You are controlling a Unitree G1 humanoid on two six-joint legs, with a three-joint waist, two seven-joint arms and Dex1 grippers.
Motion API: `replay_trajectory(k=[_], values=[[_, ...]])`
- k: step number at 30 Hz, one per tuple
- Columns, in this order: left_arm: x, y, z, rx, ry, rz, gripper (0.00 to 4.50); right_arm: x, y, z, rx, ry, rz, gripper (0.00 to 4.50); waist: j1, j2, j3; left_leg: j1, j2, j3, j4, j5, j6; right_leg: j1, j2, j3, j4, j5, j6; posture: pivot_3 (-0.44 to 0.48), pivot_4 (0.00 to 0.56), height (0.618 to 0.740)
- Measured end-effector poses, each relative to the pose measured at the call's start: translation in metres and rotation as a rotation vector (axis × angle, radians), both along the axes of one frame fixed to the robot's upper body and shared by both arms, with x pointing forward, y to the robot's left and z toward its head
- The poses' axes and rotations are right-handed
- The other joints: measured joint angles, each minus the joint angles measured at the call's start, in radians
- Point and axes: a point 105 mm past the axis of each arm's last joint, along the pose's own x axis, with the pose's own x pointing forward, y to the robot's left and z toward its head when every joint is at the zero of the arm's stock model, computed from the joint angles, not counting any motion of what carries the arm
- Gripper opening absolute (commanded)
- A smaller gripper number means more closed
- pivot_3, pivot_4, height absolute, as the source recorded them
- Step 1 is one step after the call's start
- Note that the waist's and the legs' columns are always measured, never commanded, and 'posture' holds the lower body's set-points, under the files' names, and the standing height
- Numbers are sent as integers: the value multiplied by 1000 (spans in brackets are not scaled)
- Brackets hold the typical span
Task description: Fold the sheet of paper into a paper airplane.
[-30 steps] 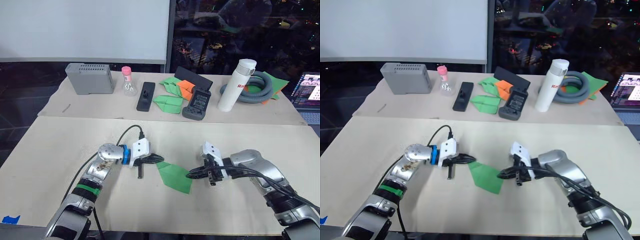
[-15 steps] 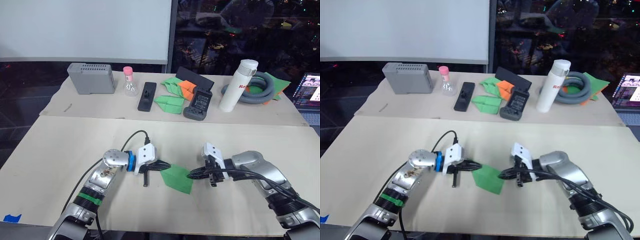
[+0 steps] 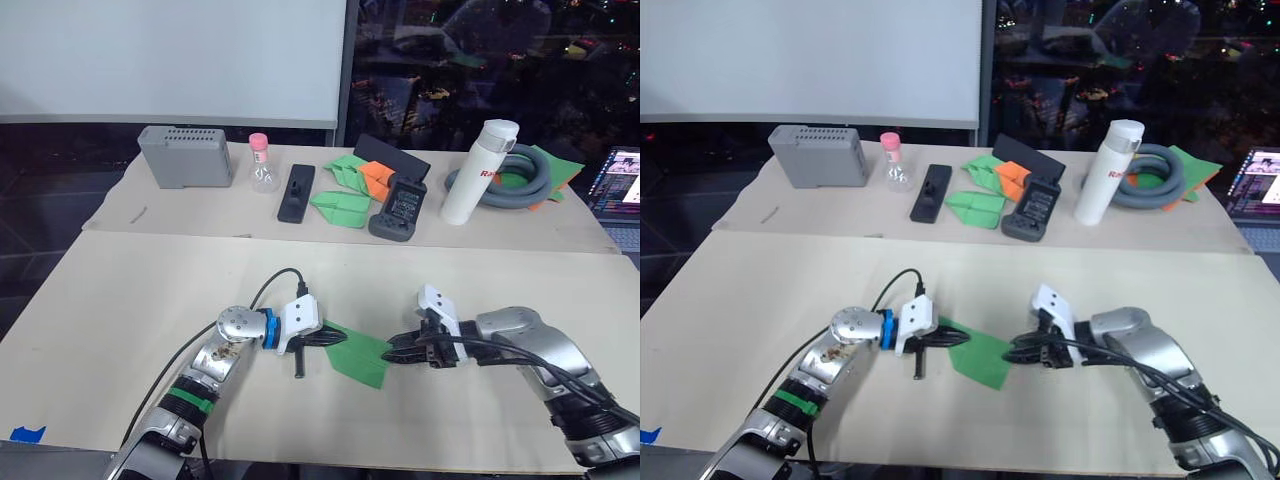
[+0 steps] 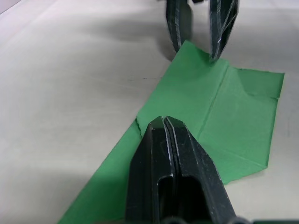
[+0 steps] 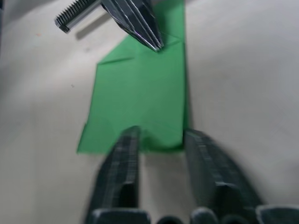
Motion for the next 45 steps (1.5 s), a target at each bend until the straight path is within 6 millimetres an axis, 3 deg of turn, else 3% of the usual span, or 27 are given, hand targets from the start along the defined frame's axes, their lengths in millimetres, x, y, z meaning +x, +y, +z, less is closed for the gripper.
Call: replay_trajectory(k=[4,7,8,10,14,15,21,35,45], values=[[4,3,1,9,-5,-5,0,6,-11,31,11,-124,-49,2628,-3,1,-1,0,0,0,-1,0,0,0,0,0,0,0,0,0,150,740],[5,3,1,10,-2,-6,0,7,-3,57,67,-242,-58,2628,-4,1,-1,1,1,0,-1,0,0,0,0,0,0,0,0,0,150,740],[5,3,1,10,-1,-7,0,4,4,62,82,-279,-48,2117,-3,1,-1,1,1,0,-1,0,0,0,0,0,0,0,0,0,150,740],[5,2,0,7,1,-11,0,-4,19,57,80,-324,-41,1535,-2,1,-2,0,1,0,-2,0,0,0,0,0,0,0,0,0,150,740],[5,0,0,2,0,-14,0,-21,45,22,31,-304,-12,140,-2,1,-3,-1,-1,0,-1,0,0,-1,0,0,0,0,0,0,150,740],[5,0,0,2,1,-15,0,-21,47,15,8,-332,-25,59,-2,1,-3,0,-1,0,-1,0,0,0,0,0,0,0,0,0,150,740],[6,1,0,6,3,-19,0,-21,63,-1,54,-351,-106,59,-3,1,-3,0,-1,0,0,0,0,1,2,0,0,0,0,0,150,740],[5,-1,-3,7,17,-10,0,-20,64,-17,37,-320,-142,59,-2,1,-3,8,1,0,-1,0,1,11,5,-1,-5,0,0,0,150,740],[4,-3,-5,5,21,-8,0,-30,28,-19,-22,-309,-213,59,0,1,-5,13,1,-1,-2,-2,2,17,3,-1,-7,0,1,0,150,740]])
